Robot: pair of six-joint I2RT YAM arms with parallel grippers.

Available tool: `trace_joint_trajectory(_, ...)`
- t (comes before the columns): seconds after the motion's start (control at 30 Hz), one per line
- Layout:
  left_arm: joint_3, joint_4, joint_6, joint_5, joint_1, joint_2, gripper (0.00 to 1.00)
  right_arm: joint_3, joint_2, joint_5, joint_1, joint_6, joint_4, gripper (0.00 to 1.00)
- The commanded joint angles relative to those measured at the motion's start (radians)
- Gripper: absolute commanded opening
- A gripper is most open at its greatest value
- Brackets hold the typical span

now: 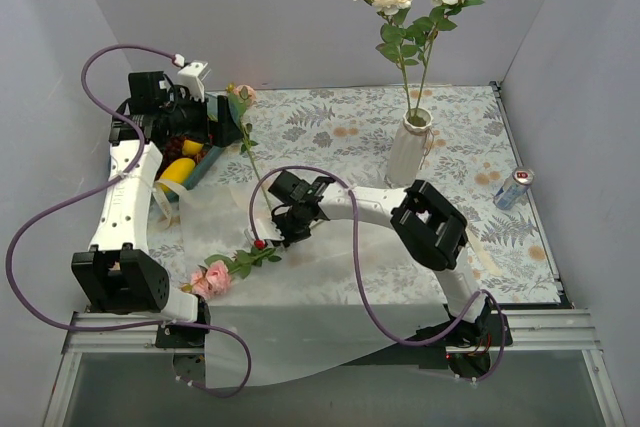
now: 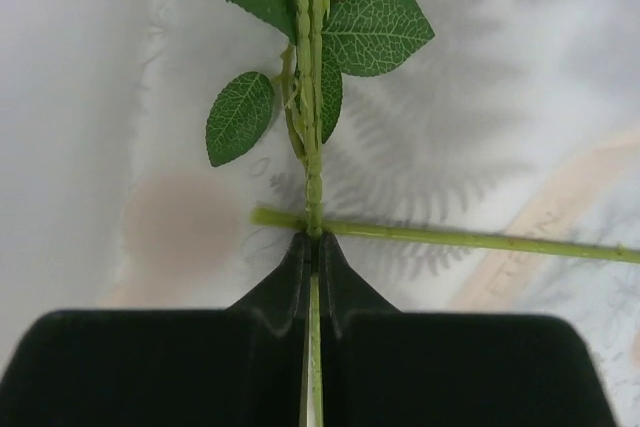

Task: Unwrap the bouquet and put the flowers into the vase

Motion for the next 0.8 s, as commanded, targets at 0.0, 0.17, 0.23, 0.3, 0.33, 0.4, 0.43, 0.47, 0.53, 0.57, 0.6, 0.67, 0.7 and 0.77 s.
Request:
trace_joint_trajectory(0.0, 0.09, -0.009, -0.009, 0.014, 0.011, -0.058, 0.98, -0.055, -0.092, -0.018, -0.001, 0.058, -0.003, 0.01)
trace_joint_trajectory(0.17, 0.137, 0.041, -0.051, -0.042, 0.022, -0.081, 0.98, -0.089, -0.222, 0.056, -0.01, 0.076, 0.13, 0.01)
trace_joint_trajectory(0.23, 0.148, 0.068, -0.084, -0.093, 0.028, -0.089, 0.98, -0.084, -0.268, 0.085, -0.018, 0.081, 0.184, 0.01)
trace_joint_trajectory(0.3, 0.165, 0.114, -0.111, -0.154, 0.036, -0.101, 0.98, -0.067, -0.299, 0.091, -0.034, 0.093, 0.253, 0.01)
trace_joint_trajectory(0.33, 0.171, 0.127, -0.125, -0.209, 0.042, -0.106, 0.98, -0.047, -0.305, 0.088, -0.044, 0.126, 0.279, 0.01)
trace_joint_trajectory(0.4, 0.189, 0.179, -0.165, -0.272, 0.059, -0.124, 0.98, -0.023, -0.328, 0.073, -0.079, 0.163, 0.331, 0.01)
trace_joint_trajectory(0.43, 0.197, 0.196, -0.173, -0.339, 0.068, -0.127, 0.98, -0.006, -0.337, 0.071, -0.093, 0.2, 0.348, 0.01)
trace_joint_trajectory(0.47, 0.205, 0.222, -0.199, -0.374, 0.074, -0.132, 0.98, -0.004, -0.349, 0.07, -0.12, 0.216, 0.372, 0.01)
trace_joint_trajectory(0.53, 0.214, 0.246, -0.219, -0.446, 0.088, -0.141, 0.98, -0.009, -0.403, 0.053, -0.151, 0.271, 0.409, 0.01)
trace_joint_trajectory(0.57, 0.217, 0.261, -0.225, -0.482, 0.092, -0.144, 0.98, -0.029, -0.428, 0.045, -0.181, 0.291, 0.464, 0.01)
trace_joint_trajectory(0.6, 0.214, 0.264, -0.232, -0.489, 0.099, -0.149, 0.98, -0.041, -0.475, 0.037, -0.195, 0.314, 0.499, 0.01)
trace_joint_trajectory(0.67, 0.213, 0.264, -0.24, -0.48, 0.103, -0.149, 0.98, -0.061, -0.523, 0.017, -0.243, 0.4, 0.611, 0.01)
trace_joint_trajectory(0.7, 0.213, 0.258, -0.251, -0.477, 0.105, -0.146, 0.98, -0.064, -0.567, 0.007, -0.258, 0.429, 0.642, 0.01)
trace_joint_trajectory(0.77, 0.213, 0.247, -0.266, -0.477, 0.108, -0.139, 0.98, -0.072, -0.61, 0.008, -0.294, 0.493, 0.726, 0.01)
